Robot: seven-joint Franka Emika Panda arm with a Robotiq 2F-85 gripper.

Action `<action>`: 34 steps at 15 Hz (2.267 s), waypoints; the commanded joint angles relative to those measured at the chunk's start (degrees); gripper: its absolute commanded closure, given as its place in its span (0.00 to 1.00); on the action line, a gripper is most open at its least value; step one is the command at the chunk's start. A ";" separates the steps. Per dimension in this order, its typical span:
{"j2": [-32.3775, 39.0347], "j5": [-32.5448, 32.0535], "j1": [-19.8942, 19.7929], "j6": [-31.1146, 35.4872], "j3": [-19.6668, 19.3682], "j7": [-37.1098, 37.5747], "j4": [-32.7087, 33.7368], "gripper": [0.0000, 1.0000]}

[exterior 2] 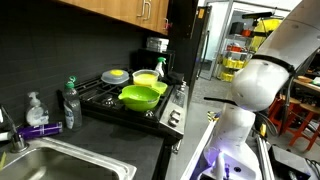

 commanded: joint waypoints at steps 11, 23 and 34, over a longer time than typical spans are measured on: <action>-0.70 -6.48 4.60 0.12 -4.58 6.80 -1.84 1.00; -0.20 -7.60 7.47 -0.40 -6.38 7.06 -2.15 1.00; -4.92 -6.18 12.39 -1.33 -8.14 9.23 -7.71 1.00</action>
